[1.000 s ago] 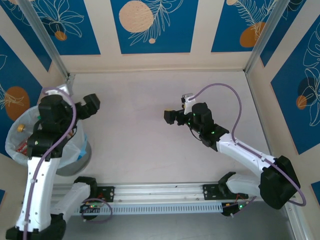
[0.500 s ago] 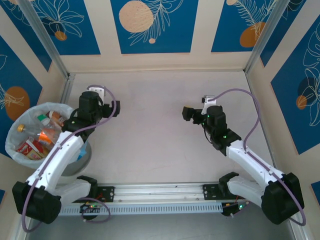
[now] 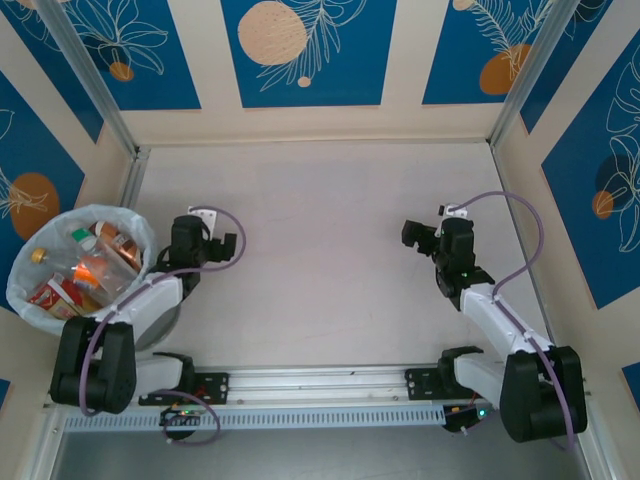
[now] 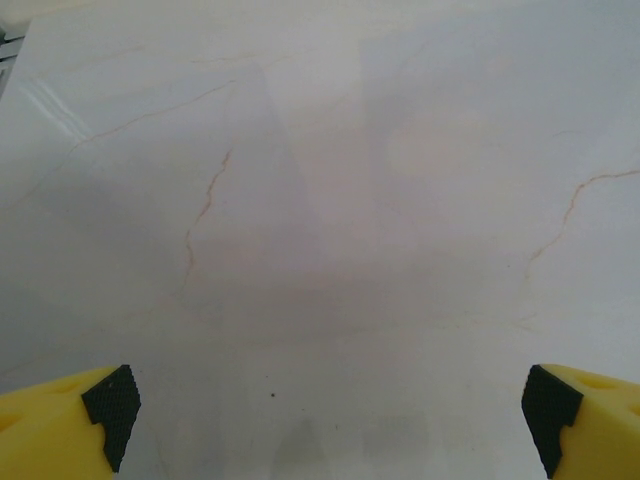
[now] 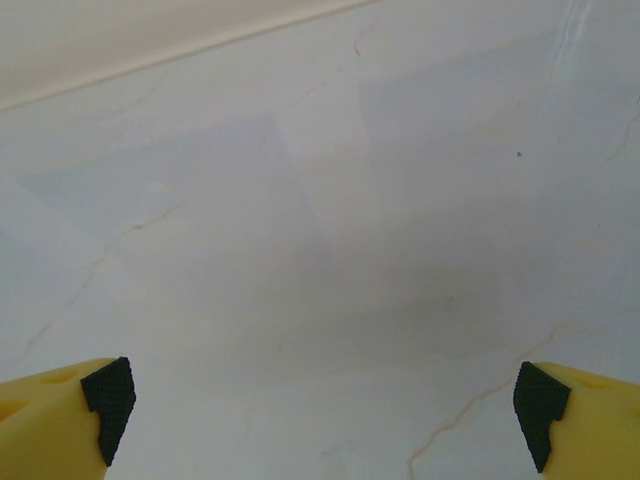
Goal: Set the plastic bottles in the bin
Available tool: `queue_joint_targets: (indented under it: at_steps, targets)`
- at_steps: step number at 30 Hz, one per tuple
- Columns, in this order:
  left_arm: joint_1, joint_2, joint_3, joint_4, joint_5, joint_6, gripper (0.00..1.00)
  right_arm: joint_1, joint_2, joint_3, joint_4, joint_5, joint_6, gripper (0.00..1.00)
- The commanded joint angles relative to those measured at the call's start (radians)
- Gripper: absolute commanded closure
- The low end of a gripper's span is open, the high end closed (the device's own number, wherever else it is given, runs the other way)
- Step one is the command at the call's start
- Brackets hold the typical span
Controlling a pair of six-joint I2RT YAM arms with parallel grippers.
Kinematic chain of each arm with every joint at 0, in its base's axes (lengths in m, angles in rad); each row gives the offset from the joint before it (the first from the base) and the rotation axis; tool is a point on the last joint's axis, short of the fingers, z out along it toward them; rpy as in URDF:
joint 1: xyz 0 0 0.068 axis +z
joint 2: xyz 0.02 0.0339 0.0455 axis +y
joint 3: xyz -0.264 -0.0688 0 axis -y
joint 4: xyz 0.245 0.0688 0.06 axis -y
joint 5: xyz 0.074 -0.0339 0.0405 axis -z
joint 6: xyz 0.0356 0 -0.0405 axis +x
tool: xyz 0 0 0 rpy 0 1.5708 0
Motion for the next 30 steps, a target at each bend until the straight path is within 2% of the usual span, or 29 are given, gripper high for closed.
queue_joint_targets:
  at_steps: [1,6,11,13,14,15,19,23,30]
  targets:
    - [0.018,0.056,-0.050,0.221,0.035,0.034,0.01,-0.020,0.022,-0.014,0.096,-0.036,-0.076,0.01]
    - [0.045,0.158,-0.085,0.429,0.096,0.021,0.01,-0.032,0.073,-0.039,0.187,-0.061,-0.140,0.00]
    - [0.077,0.240,-0.087,0.508,0.134,0.008,0.01,-0.047,0.126,-0.060,0.274,-0.113,-0.185,0.00]
    - [0.079,0.270,-0.136,0.630,0.102,-0.004,0.01,-0.051,0.145,-0.072,0.323,-0.128,-0.206,0.00]
    - [0.078,0.295,-0.163,0.707,0.041,-0.029,0.01,-0.055,0.154,-0.076,0.347,-0.135,-0.218,0.00]
    - [0.081,0.272,-0.158,0.654,0.009,-0.047,0.01,-0.059,0.164,-0.080,0.373,-0.142,-0.228,0.00]
    - [0.068,0.281,-0.168,0.689,-0.091,-0.064,0.01,-0.075,0.205,-0.126,0.533,-0.168,-0.242,0.00]
    - [0.067,0.279,-0.167,0.686,-0.093,-0.064,0.01,-0.089,0.274,-0.185,0.726,-0.199,-0.214,0.01]
    - [0.067,0.276,-0.171,0.689,-0.090,-0.064,0.01,-0.085,0.430,-0.221,0.930,-0.224,-0.232,0.00]
